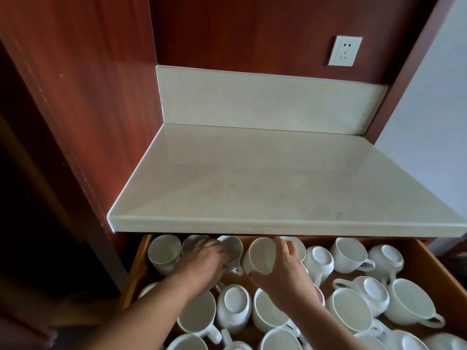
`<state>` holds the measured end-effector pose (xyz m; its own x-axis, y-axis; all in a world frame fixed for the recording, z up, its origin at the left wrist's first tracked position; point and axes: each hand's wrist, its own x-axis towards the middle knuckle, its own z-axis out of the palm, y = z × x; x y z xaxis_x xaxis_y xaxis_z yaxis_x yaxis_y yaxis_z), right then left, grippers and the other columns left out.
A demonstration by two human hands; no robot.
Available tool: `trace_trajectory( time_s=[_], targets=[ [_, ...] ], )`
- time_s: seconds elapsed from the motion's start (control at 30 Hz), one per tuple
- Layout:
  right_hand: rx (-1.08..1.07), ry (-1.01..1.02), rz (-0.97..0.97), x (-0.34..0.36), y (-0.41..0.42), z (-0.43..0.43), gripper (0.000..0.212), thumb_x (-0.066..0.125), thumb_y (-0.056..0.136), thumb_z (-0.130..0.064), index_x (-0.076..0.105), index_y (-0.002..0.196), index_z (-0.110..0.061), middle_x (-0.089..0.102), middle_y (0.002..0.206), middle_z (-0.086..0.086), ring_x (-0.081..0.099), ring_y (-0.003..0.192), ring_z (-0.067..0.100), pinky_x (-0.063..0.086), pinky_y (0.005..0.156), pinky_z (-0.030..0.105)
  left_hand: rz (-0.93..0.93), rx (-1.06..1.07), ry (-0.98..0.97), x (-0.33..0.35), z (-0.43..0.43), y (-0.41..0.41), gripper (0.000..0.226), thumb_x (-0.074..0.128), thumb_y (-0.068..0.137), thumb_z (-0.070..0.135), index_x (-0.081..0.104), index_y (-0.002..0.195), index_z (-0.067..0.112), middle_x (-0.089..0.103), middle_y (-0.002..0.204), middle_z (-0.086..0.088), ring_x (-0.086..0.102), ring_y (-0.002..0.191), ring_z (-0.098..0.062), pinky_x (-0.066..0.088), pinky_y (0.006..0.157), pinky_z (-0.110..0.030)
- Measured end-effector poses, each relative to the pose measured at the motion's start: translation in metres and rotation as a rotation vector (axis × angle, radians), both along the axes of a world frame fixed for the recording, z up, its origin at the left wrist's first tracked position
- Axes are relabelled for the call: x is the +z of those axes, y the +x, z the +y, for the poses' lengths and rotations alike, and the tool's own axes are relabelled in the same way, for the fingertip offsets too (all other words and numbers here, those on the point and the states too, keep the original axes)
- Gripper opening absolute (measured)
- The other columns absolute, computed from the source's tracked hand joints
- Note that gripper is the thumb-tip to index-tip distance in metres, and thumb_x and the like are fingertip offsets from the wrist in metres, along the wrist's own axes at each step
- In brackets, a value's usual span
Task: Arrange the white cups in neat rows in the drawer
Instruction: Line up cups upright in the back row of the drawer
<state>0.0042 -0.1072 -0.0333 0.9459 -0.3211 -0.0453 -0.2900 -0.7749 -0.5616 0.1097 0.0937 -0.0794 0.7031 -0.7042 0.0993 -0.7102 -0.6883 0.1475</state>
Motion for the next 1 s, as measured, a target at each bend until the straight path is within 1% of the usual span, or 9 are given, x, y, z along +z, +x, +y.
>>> trace_trajectory(
  time_s=[0.07,0.13,0.2,0.27,0.33,0.43,0.6,0.73,1.0],
  targets=[
    [0.032,-0.054,0.007,0.0,0.004,0.001,0.084,0.073,0.075,-0.057,0.029,0.141,-0.031,0.038,0.128,-0.005,0.06,0.104,0.025,0.048,0.076,0.033,0.022,0.01,0.029,0.002,-0.002,0.002,0.025,0.055,0.083,0.03,0.072,0.101,0.029,0.07,0.105,0.002,0.062,0.106,-0.024,0.051,0.096,-0.042],
    [0.054,-0.1,0.002,-0.001,0.008,0.002,0.08,0.073,0.075,-0.055,0.032,0.139,-0.029,0.04,0.126,-0.006,0.058,0.104,0.024,0.046,0.074,0.032,0.071,0.04,0.052,0.005,-0.003,0.0,0.03,0.049,0.086,0.031,0.066,0.111,0.031,0.068,0.11,-0.001,0.062,0.109,-0.028,0.053,0.091,-0.041],
    [0.076,-0.154,0.001,-0.003,0.011,0.002,0.083,0.071,0.075,-0.058,0.033,0.142,-0.026,0.042,0.13,-0.005,0.051,0.117,0.022,0.048,0.086,0.033,0.108,0.062,0.072,0.007,-0.004,-0.002,0.033,0.041,0.089,0.035,0.059,0.117,0.033,0.063,0.114,-0.003,0.062,0.112,-0.03,0.055,0.086,-0.039],
    [0.104,-0.26,0.022,-0.008,0.016,0.0,0.092,0.067,0.075,-0.065,0.031,0.149,-0.024,0.043,0.137,-0.005,0.038,0.129,0.021,0.036,0.103,0.032,0.109,0.065,0.099,0.007,-0.004,-0.002,0.03,0.043,0.095,0.036,0.06,0.121,0.034,0.059,0.12,-0.005,0.061,0.113,-0.03,0.054,0.087,-0.038],
    [0.128,-0.358,0.03,-0.014,0.021,-0.004,0.098,0.062,0.074,-0.071,0.029,0.153,-0.024,0.044,0.142,-0.006,0.032,0.134,0.021,0.026,0.108,0.034,0.086,0.056,0.122,0.008,-0.006,-0.003,0.028,0.046,0.1,0.033,0.063,0.122,0.032,0.057,0.123,-0.006,0.062,0.114,-0.029,0.054,0.088,-0.038],
    [0.165,-0.432,0.032,-0.019,0.03,-0.008,0.098,0.061,0.072,-0.072,0.03,0.153,-0.026,0.043,0.147,-0.008,0.03,0.136,0.022,0.022,0.108,0.036,0.06,0.061,0.139,0.006,-0.009,-0.003,0.026,0.046,0.1,0.025,0.064,0.119,0.026,0.058,0.121,-0.004,0.061,0.116,-0.028,0.053,0.087,-0.037],
    [0.231,-0.481,0.045,-0.031,0.043,-0.016,0.1,0.064,0.071,-0.072,0.03,0.152,-0.024,0.037,0.155,-0.001,0.024,0.142,0.027,0.021,0.11,0.041,0.053,0.068,0.139,0.006,-0.012,-0.004,0.017,0.047,0.099,0.021,0.063,0.105,0.022,0.057,0.108,-0.001,0.056,0.118,-0.024,0.051,0.083,-0.037],
    [0.246,-0.484,0.037,-0.034,0.047,-0.019,0.097,0.065,0.073,-0.073,0.034,0.15,-0.023,0.044,0.15,0.0,0.027,0.14,0.028,0.023,0.109,0.041,0.064,0.086,0.14,0.008,-0.018,-0.005,0.013,0.048,0.097,0.017,0.061,0.1,0.02,0.058,0.104,-0.002,0.054,0.117,-0.024,0.05,0.082,-0.037],
    [0.237,-0.476,0.05,-0.037,0.047,-0.022,0.094,0.063,0.079,-0.071,0.031,0.152,-0.021,0.048,0.149,0.001,0.025,0.143,0.029,0.024,0.108,0.043,0.039,0.114,0.109,0.006,-0.023,-0.009,0.011,0.05,0.097,0.018,0.06,0.095,0.021,0.06,0.098,-0.001,0.053,0.113,-0.021,0.05,0.08,-0.036]
  ],
)
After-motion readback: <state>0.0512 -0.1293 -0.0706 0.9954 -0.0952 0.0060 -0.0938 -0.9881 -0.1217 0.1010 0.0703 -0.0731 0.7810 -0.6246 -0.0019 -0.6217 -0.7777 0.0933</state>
